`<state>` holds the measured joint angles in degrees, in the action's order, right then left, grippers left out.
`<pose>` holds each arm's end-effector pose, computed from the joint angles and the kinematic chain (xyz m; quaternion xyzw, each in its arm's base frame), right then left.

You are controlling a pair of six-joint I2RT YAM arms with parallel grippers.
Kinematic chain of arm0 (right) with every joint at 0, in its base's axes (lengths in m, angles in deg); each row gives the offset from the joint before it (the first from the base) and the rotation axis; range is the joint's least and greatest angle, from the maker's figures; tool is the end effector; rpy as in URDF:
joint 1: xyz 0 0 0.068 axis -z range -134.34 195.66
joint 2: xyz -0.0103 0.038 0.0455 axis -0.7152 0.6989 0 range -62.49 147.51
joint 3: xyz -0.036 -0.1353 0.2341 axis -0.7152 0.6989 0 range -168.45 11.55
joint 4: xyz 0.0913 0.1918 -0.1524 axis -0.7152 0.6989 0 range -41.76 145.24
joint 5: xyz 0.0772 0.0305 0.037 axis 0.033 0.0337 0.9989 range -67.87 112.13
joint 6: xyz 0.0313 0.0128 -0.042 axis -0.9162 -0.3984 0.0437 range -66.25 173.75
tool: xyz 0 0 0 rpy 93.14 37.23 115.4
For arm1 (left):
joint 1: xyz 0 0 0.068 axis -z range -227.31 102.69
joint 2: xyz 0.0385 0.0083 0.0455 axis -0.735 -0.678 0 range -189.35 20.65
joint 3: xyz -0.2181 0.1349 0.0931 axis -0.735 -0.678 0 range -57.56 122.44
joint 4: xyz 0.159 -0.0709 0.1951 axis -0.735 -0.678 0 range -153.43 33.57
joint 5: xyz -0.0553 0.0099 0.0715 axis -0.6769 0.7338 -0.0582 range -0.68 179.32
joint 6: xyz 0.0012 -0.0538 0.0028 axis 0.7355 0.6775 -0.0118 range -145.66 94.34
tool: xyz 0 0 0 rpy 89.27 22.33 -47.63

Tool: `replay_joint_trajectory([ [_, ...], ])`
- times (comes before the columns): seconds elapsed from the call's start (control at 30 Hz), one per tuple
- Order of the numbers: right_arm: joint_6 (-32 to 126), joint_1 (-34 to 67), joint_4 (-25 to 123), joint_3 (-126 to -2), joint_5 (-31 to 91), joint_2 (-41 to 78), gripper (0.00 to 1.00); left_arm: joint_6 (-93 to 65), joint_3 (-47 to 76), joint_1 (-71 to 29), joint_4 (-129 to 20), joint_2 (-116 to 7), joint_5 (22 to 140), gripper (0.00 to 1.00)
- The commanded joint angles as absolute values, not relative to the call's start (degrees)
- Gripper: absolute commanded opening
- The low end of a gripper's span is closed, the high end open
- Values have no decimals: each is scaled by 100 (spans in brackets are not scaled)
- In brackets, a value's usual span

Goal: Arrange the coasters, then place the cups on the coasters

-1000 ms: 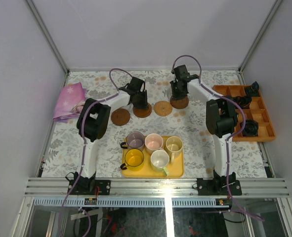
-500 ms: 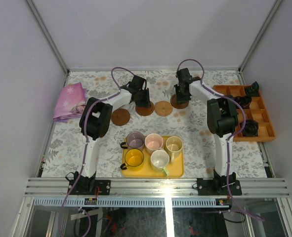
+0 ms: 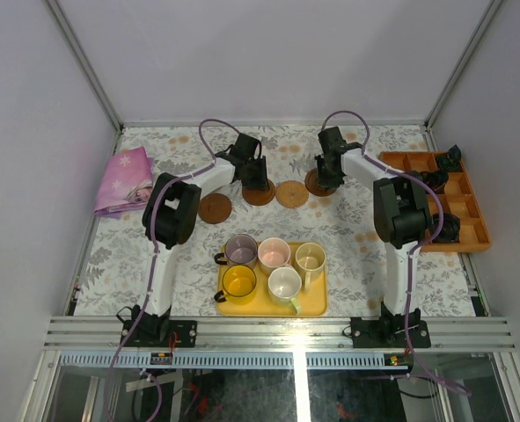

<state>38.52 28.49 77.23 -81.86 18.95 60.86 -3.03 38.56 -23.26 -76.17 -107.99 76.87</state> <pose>0.4438 0.1350 0.1700 -0.0089 0.9631 0.0490 0.2646 0.4446 -0.2069 0.1526 0.0467 0.9402 -0.2216 0.2545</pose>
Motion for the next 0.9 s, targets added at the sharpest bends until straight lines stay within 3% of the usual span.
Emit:
replay_joint_trajectory([
  [0.0,3746,2888,8298,-7870,1447,6030,25,-400,3771,-2305,-7658,-10796,7796,25],
  [0.5,3601,2904,8673,-7492,1086,5754,24,-427,3588,-2358,-7682,-10678,7841,24],
  [0.87,3629,2891,8548,-6920,1756,5324,24,-358,3519,-2360,-7643,-10655,7766,25],
])
